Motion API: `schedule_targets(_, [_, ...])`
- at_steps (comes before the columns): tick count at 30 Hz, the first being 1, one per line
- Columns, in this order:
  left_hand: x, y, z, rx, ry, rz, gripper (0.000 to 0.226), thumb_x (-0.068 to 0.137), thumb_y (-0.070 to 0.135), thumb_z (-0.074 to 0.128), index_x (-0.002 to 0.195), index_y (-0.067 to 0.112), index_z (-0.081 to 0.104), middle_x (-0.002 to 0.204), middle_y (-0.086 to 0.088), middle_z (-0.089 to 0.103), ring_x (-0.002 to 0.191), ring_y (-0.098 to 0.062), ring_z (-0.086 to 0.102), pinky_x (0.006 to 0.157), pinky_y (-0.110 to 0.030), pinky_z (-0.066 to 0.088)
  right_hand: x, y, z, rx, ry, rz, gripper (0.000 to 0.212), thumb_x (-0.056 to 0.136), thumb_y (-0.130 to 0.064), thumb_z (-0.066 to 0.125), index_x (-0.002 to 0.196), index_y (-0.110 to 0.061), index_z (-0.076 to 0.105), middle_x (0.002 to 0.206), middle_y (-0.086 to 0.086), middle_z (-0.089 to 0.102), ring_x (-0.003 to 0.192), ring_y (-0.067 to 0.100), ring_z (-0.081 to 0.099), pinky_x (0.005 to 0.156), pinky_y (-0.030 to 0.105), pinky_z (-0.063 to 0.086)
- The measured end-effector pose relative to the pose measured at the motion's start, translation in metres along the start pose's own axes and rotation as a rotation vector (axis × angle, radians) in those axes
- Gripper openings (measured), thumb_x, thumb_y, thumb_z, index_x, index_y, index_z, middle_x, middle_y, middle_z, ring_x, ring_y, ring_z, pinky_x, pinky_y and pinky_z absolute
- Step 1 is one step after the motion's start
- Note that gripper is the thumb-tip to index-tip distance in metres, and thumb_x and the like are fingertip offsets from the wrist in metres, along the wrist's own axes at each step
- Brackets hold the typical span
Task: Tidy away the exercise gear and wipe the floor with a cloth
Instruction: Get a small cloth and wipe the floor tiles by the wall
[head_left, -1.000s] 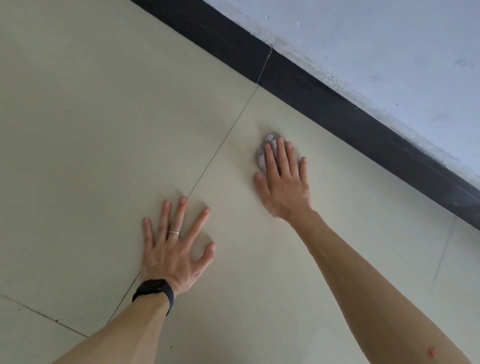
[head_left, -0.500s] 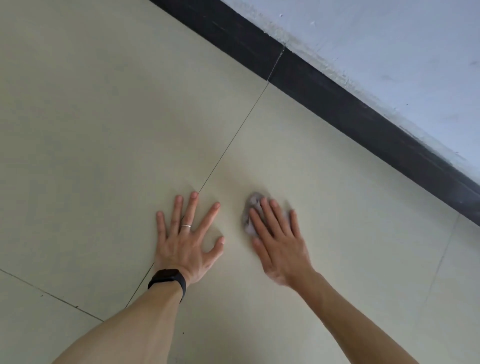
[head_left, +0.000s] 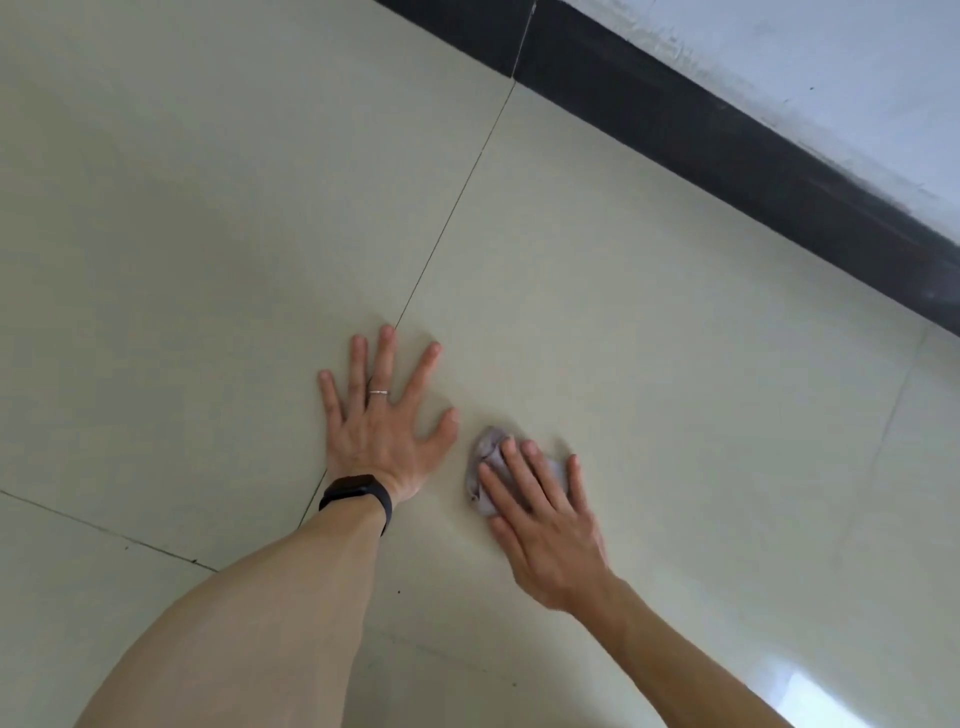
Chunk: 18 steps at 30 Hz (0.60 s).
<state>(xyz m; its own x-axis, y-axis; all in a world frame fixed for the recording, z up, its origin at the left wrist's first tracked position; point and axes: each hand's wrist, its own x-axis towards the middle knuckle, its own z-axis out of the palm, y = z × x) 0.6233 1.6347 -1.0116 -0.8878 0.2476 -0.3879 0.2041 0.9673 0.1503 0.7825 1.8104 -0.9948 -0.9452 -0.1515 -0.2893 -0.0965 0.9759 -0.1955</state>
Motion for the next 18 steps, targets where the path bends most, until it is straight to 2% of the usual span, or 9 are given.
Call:
schedule_targets(2, [0.000, 0.000, 0.000, -0.011, 0.004, 0.014, 0.075, 0.087, 0.073, 0.020, 0.149, 0.055, -0.016, 0.162, 0.007, -0.029, 0.151, -0.024, -0.023, 0.120, -0.057, -0.007, 0.019, 0.031, -0.006, -0.043, -0.006, -0.096, 0.055, 0.106, -0.044, 0.024, 0.160, -0.032, 0.019, 0.168, -0.001, 0.012, 0.155, 0.021, 0.012, 0.116, 0.062, 0.023])
schedule_targets(3, [-0.001, -0.001, 0.000, -0.017, 0.021, 0.022, 0.074, 0.087, 0.072, 0.021, 0.151, 0.054, -0.013, 0.163, 0.006, -0.027, 0.151, -0.025, -0.021, 0.121, -0.058, -0.006, 0.037, 0.049, -0.012, -0.051, 0.035, -0.025, 0.055, 0.106, -0.044, 0.023, 0.159, -0.032, 0.020, 0.168, -0.001, 0.015, 0.155, 0.020, 0.013, 0.117, 0.062, 0.023])
schedule_targets(6, [-0.002, -0.004, 0.002, -0.016, 0.031, 0.030, 0.073, 0.090, 0.071, 0.020, 0.152, 0.052, -0.013, 0.163, 0.005, -0.028, 0.151, -0.025, -0.021, 0.121, -0.058, -0.006, 0.105, 0.092, -0.035, 0.087, 0.153, 0.484, 0.056, 0.106, -0.045, 0.017, 0.160, -0.029, 0.014, 0.169, 0.002, 0.004, 0.156, 0.019, 0.002, 0.120, 0.063, 0.010])
schedule_targets(7, [-0.001, -0.004, 0.002, -0.019, 0.030, 0.037, 0.072, 0.090, 0.071, 0.020, 0.151, 0.052, -0.014, 0.163, 0.005, -0.028, 0.151, -0.025, -0.022, 0.121, -0.058, -0.006, 0.117, 0.091, -0.038, 0.139, 0.159, 0.587, 0.057, 0.107, -0.045, 0.015, 0.161, -0.029, 0.009, 0.169, 0.001, -0.002, 0.155, 0.018, -0.005, 0.121, 0.062, 0.004])
schedule_targets(8, [-0.001, -0.003, 0.001, -0.018, 0.030, 0.043, 0.071, 0.091, 0.070, 0.019, 0.151, 0.052, -0.014, 0.163, 0.005, -0.028, 0.151, -0.025, -0.022, 0.121, -0.058, -0.006, 0.118, 0.081, -0.037, 0.170, 0.166, 0.611, 0.057, 0.107, -0.044, 0.015, 0.161, -0.029, 0.006, 0.169, 0.001, -0.006, 0.155, 0.018, -0.008, 0.122, 0.061, 0.001])
schedule_targets(10, [-0.001, -0.003, 0.001, -0.017, 0.051, 0.043, 0.069, 0.093, 0.067, 0.021, 0.152, 0.052, -0.011, 0.164, 0.005, -0.024, 0.152, -0.025, -0.019, 0.121, -0.058, -0.005, 0.091, 0.039, -0.022, 0.113, 0.171, 0.471, 0.057, 0.107, -0.043, 0.020, 0.161, -0.028, 0.010, 0.169, 0.002, -0.003, 0.156, 0.020, -0.006, 0.121, 0.062, 0.002])
schedule_targets(14, [-0.001, -0.004, 0.004, -0.031, 0.096, 0.061, 0.062, 0.099, 0.058, 0.021, 0.154, 0.050, -0.006, 0.166, 0.003, -0.017, 0.153, -0.026, -0.015, 0.121, -0.059, -0.002, -0.033, -0.062, 0.024, 0.045, 0.039, 0.003, 0.055, 0.106, -0.041, 0.026, 0.160, -0.030, 0.019, 0.169, -0.002, 0.006, 0.156, 0.021, 0.008, 0.117, 0.064, 0.016])
schedule_targets(16, [-0.001, -0.005, 0.004, -0.027, 0.097, 0.075, 0.061, 0.099, 0.057, 0.019, 0.154, 0.050, -0.006, 0.166, 0.003, -0.017, 0.153, -0.026, -0.015, 0.120, -0.060, -0.002, -0.045, -0.057, 0.028, 0.036, 0.011, -0.173, 0.053, 0.107, -0.041, 0.025, 0.159, -0.033, 0.021, 0.169, -0.006, 0.011, 0.155, 0.017, 0.013, 0.120, 0.061, 0.011])
schedule_targets(18, [-0.002, -0.005, 0.003, -0.034, 0.114, 0.081, 0.061, 0.099, 0.056, 0.021, 0.155, 0.049, -0.002, 0.167, 0.002, -0.014, 0.153, -0.027, -0.013, 0.120, -0.060, -0.002, -0.021, -0.032, 0.021, -0.028, 0.030, -0.180, 0.052, 0.108, -0.043, 0.023, 0.159, -0.035, 0.019, 0.168, -0.006, 0.014, 0.154, 0.016, 0.014, 0.120, 0.059, 0.011])
